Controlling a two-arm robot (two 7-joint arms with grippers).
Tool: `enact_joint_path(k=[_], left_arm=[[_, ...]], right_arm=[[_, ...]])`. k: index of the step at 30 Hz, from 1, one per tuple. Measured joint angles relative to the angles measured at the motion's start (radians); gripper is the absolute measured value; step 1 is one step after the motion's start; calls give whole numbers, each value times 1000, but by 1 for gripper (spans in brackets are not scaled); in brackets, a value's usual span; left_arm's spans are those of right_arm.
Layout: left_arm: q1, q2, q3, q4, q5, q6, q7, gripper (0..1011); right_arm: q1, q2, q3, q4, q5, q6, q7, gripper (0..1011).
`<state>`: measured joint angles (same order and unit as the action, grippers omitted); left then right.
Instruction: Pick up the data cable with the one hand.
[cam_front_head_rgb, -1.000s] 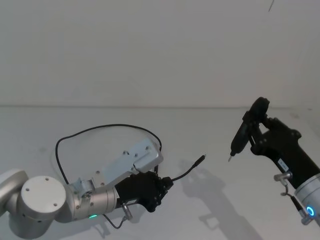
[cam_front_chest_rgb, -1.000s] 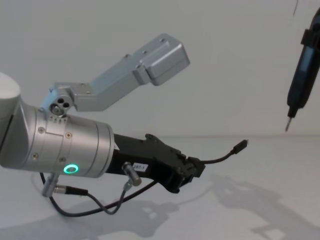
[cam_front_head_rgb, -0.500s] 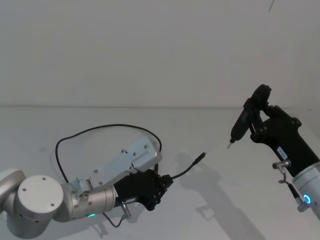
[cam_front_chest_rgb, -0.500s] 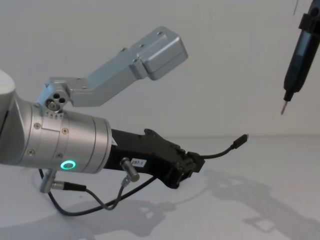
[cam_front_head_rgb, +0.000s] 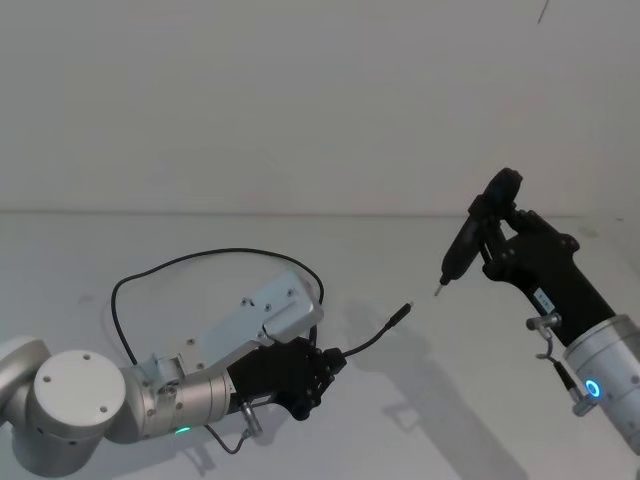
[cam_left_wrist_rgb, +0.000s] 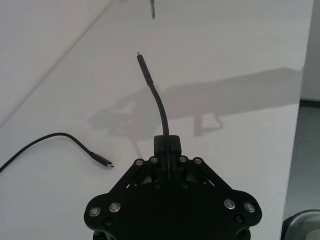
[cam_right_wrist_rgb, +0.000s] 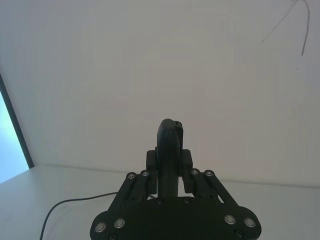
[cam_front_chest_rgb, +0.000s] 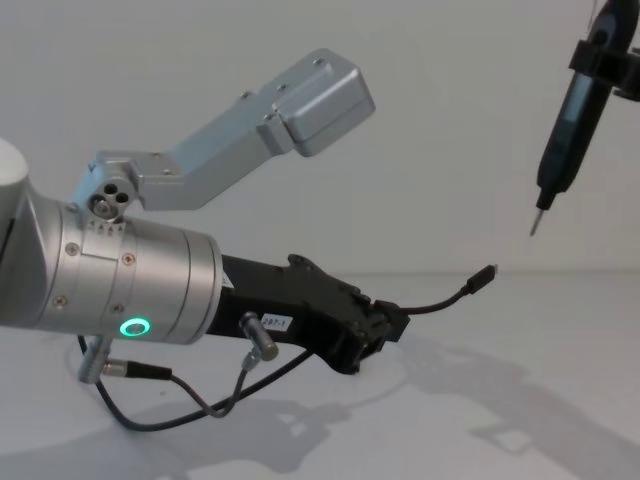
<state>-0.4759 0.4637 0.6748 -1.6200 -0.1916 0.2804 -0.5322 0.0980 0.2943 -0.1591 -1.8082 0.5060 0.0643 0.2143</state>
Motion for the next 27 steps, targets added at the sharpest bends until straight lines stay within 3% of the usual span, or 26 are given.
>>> enact_joint_path(k=[27], left_arm=[[1, 1, -1, -2, 0, -1, 0, 56]], right_arm=[[58, -43, -35, 98, -9, -25, -18, 279]])
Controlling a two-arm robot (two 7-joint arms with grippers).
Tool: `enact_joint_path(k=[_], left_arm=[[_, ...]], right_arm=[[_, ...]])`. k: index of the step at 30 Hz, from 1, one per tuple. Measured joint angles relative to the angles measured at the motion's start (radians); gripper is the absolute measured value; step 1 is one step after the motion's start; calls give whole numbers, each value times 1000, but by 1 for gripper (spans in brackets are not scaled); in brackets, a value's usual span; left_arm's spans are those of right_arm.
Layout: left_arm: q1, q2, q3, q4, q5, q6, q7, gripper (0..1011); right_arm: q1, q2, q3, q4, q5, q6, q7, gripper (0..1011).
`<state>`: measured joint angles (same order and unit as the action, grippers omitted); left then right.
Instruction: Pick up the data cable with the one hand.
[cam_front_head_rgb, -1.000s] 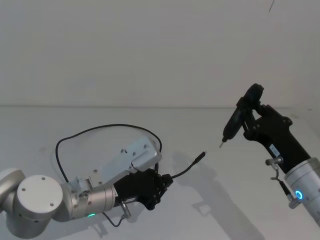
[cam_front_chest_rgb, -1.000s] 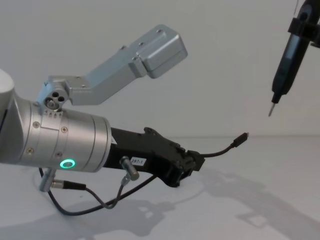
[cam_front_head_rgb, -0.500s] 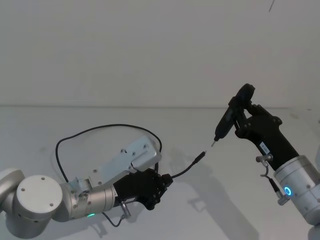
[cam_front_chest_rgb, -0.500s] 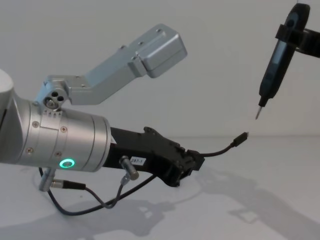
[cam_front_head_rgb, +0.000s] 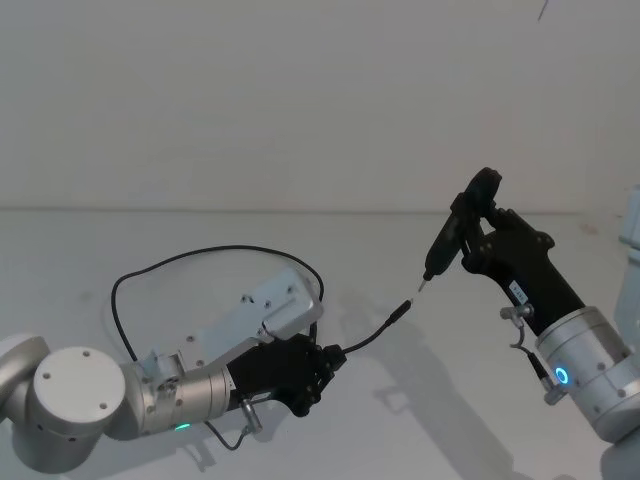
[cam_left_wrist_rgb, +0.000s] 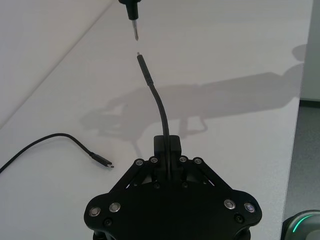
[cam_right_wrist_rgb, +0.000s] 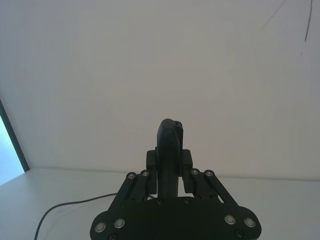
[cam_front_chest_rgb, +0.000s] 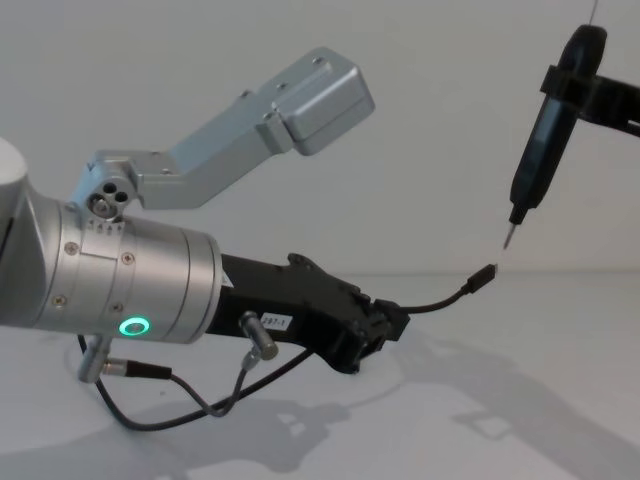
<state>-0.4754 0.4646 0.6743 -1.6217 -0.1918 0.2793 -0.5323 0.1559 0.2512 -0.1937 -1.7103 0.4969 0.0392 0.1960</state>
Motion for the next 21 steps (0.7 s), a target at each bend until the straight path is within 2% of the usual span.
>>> enact_joint_path(k=[21], left_arm=[[0, 0, 0, 0, 0, 0, 0, 56]], right_arm=[[17, -6, -15, 34, -31, 22, 2, 279]])
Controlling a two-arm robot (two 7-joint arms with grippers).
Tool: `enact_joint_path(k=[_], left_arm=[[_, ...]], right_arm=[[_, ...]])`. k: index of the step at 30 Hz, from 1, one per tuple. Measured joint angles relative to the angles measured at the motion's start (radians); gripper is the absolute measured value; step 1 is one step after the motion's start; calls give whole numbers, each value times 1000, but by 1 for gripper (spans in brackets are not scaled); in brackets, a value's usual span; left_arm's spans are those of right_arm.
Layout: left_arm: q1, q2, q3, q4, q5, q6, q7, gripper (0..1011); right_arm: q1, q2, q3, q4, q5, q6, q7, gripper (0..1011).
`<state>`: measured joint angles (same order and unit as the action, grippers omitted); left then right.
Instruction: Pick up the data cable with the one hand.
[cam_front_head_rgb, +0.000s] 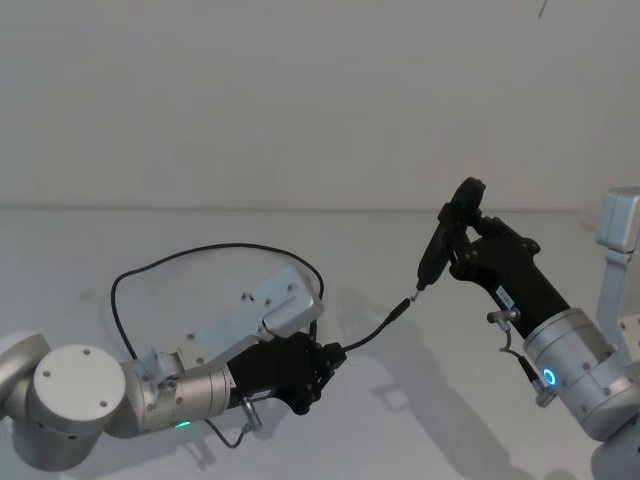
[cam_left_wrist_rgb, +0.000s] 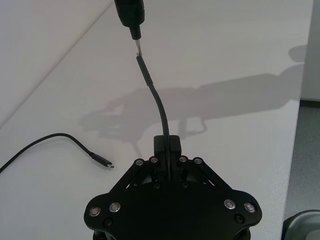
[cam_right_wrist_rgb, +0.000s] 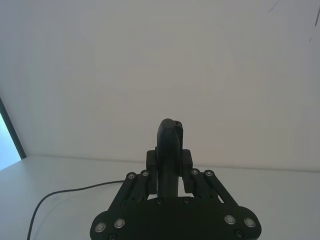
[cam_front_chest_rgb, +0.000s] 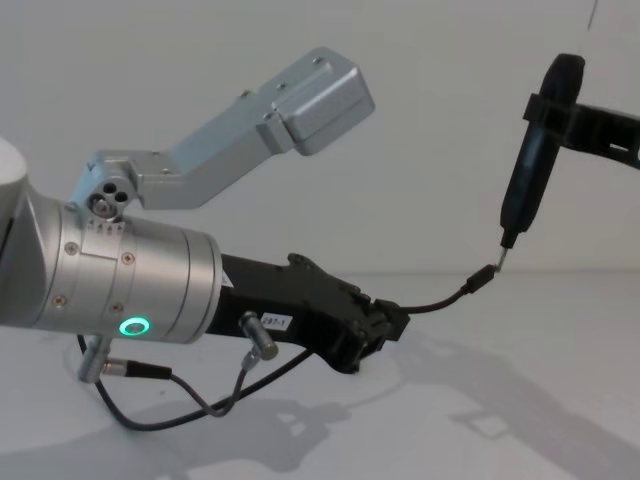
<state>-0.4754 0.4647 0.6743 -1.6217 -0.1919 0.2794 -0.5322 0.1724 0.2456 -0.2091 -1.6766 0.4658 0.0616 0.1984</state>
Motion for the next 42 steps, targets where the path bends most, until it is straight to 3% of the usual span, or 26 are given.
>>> enact_joint_path(k=[42], left_arm=[[0, 0, 0, 0, 0, 0, 0, 56]], right_arm=[[0, -5, 3, 3, -12, -37, 21, 279]])
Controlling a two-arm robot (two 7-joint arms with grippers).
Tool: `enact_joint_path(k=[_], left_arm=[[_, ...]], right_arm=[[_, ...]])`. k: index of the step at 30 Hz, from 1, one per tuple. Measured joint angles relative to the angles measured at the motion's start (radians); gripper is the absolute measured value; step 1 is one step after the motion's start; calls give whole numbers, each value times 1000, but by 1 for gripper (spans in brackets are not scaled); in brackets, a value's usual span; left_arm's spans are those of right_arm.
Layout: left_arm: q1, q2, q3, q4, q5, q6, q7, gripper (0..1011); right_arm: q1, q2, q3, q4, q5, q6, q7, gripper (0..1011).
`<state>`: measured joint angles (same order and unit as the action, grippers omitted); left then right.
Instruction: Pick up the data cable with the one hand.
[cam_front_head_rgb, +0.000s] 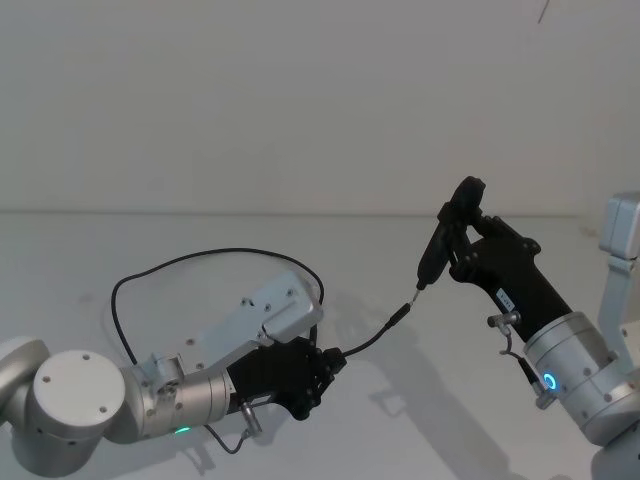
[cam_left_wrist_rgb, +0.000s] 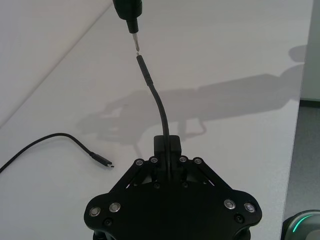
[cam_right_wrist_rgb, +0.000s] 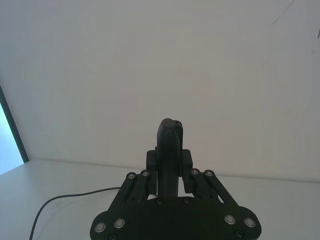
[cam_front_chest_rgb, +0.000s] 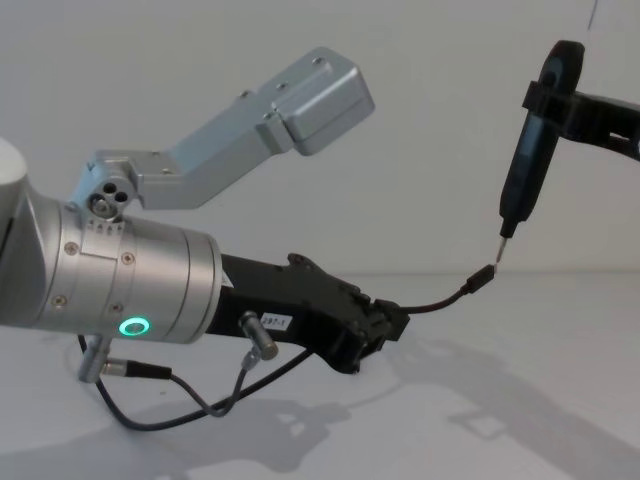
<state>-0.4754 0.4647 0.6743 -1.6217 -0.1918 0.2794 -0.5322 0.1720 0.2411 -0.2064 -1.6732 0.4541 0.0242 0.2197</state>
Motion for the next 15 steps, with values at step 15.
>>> enact_joint_path(k=[15], left_arm=[[0, 0, 0, 0, 0, 0, 0, 56]], right_arm=[[0, 0, 0, 0, 0, -2, 1, 279]])
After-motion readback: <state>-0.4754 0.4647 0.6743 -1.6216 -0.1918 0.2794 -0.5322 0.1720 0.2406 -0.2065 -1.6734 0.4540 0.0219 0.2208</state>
